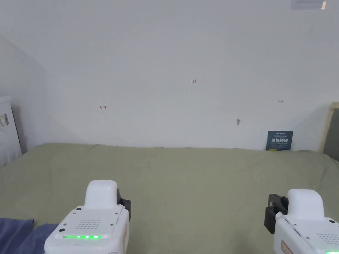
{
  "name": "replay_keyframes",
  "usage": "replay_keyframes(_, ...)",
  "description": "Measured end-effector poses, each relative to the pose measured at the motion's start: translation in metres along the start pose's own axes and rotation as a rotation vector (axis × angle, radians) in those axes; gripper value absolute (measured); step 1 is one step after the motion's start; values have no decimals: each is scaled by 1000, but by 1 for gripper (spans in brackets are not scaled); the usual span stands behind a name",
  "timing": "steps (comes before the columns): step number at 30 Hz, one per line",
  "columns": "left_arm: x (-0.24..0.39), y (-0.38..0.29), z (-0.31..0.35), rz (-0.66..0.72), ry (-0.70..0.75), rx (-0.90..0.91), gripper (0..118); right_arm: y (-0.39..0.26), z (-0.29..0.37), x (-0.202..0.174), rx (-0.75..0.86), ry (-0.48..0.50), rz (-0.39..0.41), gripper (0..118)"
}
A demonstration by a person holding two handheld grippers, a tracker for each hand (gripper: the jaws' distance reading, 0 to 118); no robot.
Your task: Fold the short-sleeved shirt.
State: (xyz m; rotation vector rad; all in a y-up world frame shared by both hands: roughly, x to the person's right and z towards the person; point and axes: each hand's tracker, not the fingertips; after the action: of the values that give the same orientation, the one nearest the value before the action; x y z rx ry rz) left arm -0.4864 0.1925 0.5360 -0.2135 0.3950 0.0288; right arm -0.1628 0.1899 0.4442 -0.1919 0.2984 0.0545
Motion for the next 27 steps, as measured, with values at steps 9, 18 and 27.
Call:
replay_keyframes(9, -7, 1, -4, 1, 0, -12, 0, -6, -8, -14, -52, 1, 110, 0)
replay_keyframes(18, -22, 2, 1, -17, 29, -16, 0, -3, -8, -33, -9, -33, 135, 0)
replay_keyframes(27, -107, 1, 32, 13, 253, -37, 0, -1, -42, -114, -19, 229, 124, 0)
